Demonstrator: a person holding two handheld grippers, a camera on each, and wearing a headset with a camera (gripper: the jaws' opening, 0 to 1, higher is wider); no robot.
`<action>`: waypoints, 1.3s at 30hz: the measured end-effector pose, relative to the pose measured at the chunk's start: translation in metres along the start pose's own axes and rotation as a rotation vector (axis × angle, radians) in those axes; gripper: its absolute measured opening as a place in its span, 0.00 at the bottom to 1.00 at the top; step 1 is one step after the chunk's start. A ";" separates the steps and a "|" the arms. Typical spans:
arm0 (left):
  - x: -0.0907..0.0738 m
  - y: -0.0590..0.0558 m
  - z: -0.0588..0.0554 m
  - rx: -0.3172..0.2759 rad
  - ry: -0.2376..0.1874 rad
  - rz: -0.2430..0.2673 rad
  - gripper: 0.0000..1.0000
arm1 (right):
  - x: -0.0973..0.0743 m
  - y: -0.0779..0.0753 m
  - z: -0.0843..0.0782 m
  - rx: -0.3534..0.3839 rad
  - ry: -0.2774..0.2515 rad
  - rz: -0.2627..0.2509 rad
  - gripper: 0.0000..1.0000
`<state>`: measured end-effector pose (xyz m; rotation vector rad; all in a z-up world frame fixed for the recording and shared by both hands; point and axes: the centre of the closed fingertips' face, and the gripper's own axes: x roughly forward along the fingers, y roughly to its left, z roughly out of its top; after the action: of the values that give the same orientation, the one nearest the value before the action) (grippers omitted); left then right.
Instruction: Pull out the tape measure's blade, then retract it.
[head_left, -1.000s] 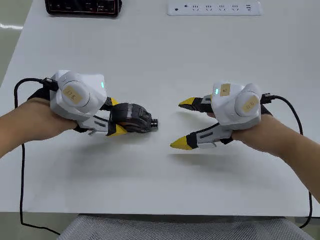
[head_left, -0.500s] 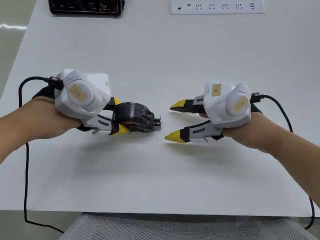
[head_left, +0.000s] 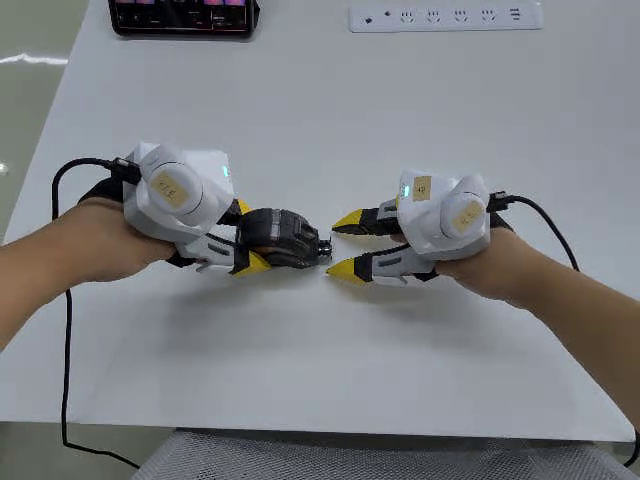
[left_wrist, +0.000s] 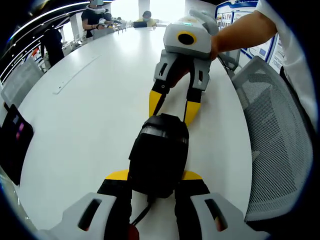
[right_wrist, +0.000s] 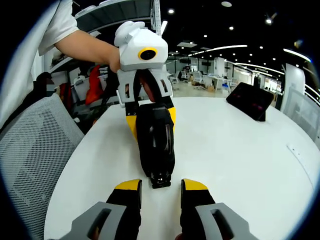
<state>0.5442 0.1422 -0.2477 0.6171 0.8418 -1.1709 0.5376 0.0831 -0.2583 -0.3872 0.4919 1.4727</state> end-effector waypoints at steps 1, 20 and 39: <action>0.000 0.000 0.000 0.002 0.001 -0.001 0.28 | 0.001 0.000 0.000 -0.004 0.000 0.002 0.27; 0.000 0.001 -0.001 0.008 0.003 -0.001 0.28 | 0.009 0.000 -0.003 -0.040 -0.001 0.021 0.12; 0.001 0.001 0.000 0.023 0.002 0.002 0.27 | 0.009 -0.001 -0.003 -0.007 0.030 -0.006 0.09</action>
<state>0.5450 0.1425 -0.2484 0.6382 0.8304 -1.1798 0.5383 0.0890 -0.2656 -0.4163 0.5091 1.4647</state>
